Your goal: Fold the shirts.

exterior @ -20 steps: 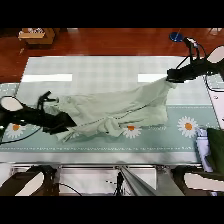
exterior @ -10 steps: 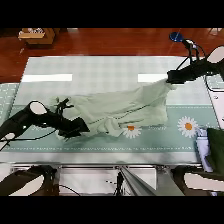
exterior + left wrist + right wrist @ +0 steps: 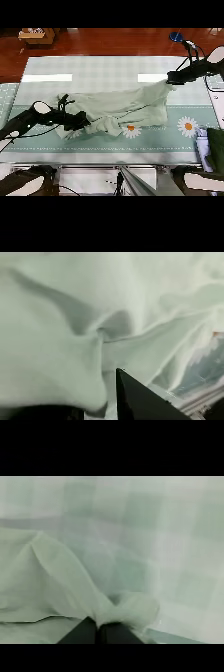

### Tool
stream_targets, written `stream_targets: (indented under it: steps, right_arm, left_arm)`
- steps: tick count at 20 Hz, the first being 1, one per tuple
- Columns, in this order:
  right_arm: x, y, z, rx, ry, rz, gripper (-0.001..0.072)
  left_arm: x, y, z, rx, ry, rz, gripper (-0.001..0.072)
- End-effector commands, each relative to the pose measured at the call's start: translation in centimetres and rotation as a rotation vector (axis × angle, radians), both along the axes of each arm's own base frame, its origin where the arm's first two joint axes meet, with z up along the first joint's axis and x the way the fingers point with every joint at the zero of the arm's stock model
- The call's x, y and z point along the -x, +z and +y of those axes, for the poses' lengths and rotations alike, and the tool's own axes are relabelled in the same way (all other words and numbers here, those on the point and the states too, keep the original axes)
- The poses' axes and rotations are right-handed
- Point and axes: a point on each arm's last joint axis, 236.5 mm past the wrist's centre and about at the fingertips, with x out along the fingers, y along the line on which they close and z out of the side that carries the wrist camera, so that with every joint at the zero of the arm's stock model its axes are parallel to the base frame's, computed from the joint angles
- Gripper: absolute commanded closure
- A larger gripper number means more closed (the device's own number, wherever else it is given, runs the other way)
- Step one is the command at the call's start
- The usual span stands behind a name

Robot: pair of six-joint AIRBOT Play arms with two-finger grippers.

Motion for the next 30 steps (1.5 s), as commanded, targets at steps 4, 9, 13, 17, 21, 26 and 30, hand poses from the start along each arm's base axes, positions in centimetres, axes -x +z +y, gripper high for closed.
stream_targets:
  steps: [4,9,13,17,21,26,30]
  right_arm:
    - [1.8,-0.9,-1.1,0.062,0.027,0.076,0.0679]
    - [2.0,1.3,-1.4,0.078,0.021,0.024,0.0680]
    - [1.8,13.1,0.2,0.015,0.007,-0.282,0.0680]
    - [6.8,36.2,0.3,0.016,-0.044,-0.910,0.0682]
    - [20.0,52.6,-2.0,0.097,-0.169,-1.360,0.0681]
    - [29.9,54.1,-4.2,0.150,-0.284,-1.397,0.0682]
    - [31.4,48.0,-4.1,0.151,-0.280,-1.154,0.0681]
  left_arm:
    - [2.5,4.8,-3.2,0.193,-0.171,-0.013,0.0684]
    - [-1.5,11.7,-2.9,0.218,-0.148,-0.267,0.0687]
    - [-7.8,25.6,0.8,0.180,-0.038,-0.743,0.0690]
    - [-7.1,45.8,6.6,0.088,0.108,-1.275,0.0689]
    - [3.0,61.1,7.4,-0.069,0.097,-1.700,0.0689]
    - [13.8,65.2,7.4,-0.314,0.149,-1.792,0.0689]
    - [18.4,63.8,7.7,-0.406,0.194,-1.767,0.0690]
